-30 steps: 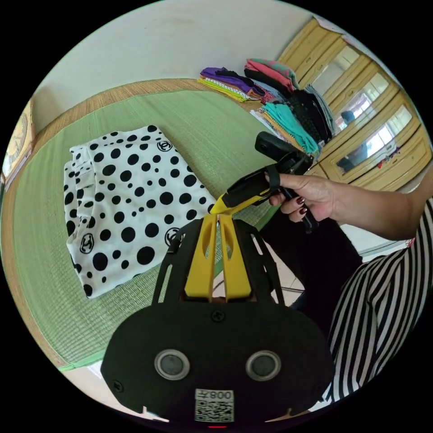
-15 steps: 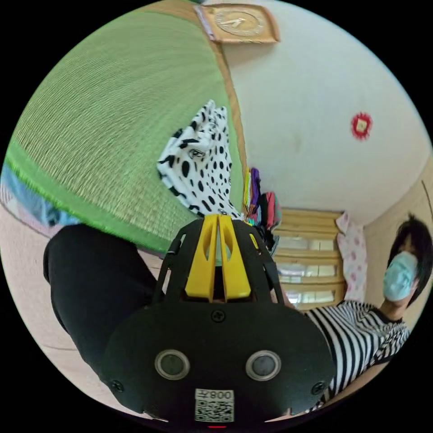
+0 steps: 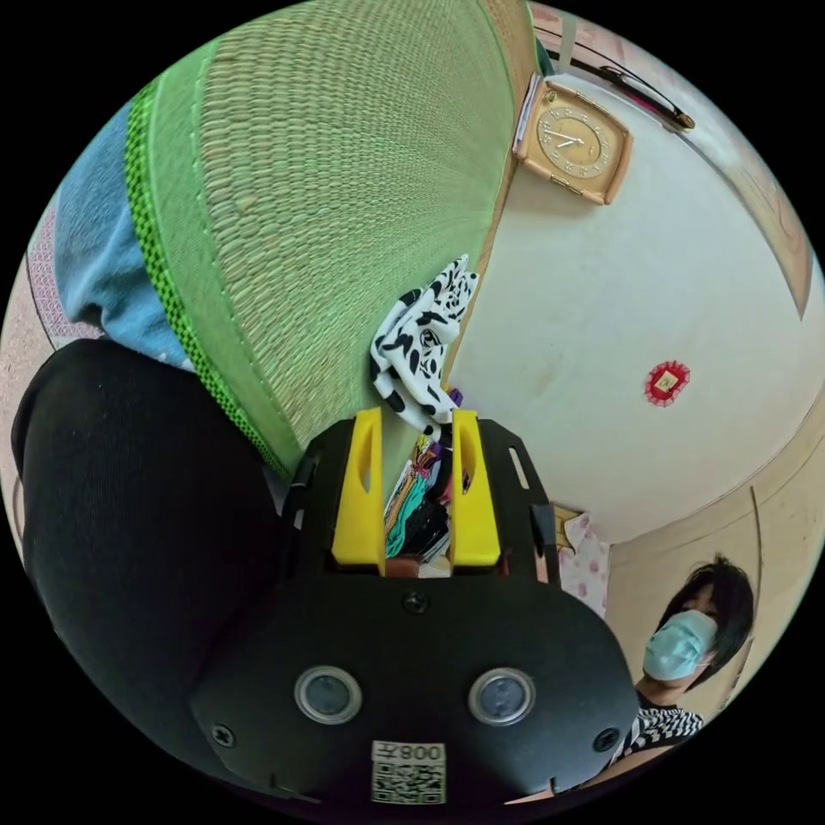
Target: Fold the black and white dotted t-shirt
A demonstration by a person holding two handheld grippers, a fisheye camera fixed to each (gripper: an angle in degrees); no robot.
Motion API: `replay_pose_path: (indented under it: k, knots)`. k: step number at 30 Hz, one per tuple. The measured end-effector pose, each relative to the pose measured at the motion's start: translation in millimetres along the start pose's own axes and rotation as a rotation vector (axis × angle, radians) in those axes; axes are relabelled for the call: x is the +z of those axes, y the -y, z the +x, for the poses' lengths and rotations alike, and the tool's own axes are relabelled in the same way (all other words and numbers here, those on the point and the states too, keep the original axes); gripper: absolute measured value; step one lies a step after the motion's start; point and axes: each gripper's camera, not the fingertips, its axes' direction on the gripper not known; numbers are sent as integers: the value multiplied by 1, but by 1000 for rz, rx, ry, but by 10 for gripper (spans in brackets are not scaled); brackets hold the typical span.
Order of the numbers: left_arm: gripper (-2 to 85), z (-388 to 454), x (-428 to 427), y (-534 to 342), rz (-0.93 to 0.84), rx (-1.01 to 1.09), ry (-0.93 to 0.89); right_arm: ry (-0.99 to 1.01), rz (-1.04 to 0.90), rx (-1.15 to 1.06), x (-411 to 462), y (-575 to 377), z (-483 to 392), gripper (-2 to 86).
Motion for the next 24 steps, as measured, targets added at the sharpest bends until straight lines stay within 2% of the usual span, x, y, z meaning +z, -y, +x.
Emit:
replay_pose_path:
  k: [9, 17, 24]
  knots:
    - [49, -11, 23, 7, 70, -19, -14, -10, 4, 12, -6, -44, -21, 17]
    - [25, -4, 57, -28, -34, 103, 16, -73, 47, 75, -35, -116, -22, 17]
    - [21, 7, 94, -89, -162, 261, 53, -31, 48, 93, -49, -212, -35, 16]
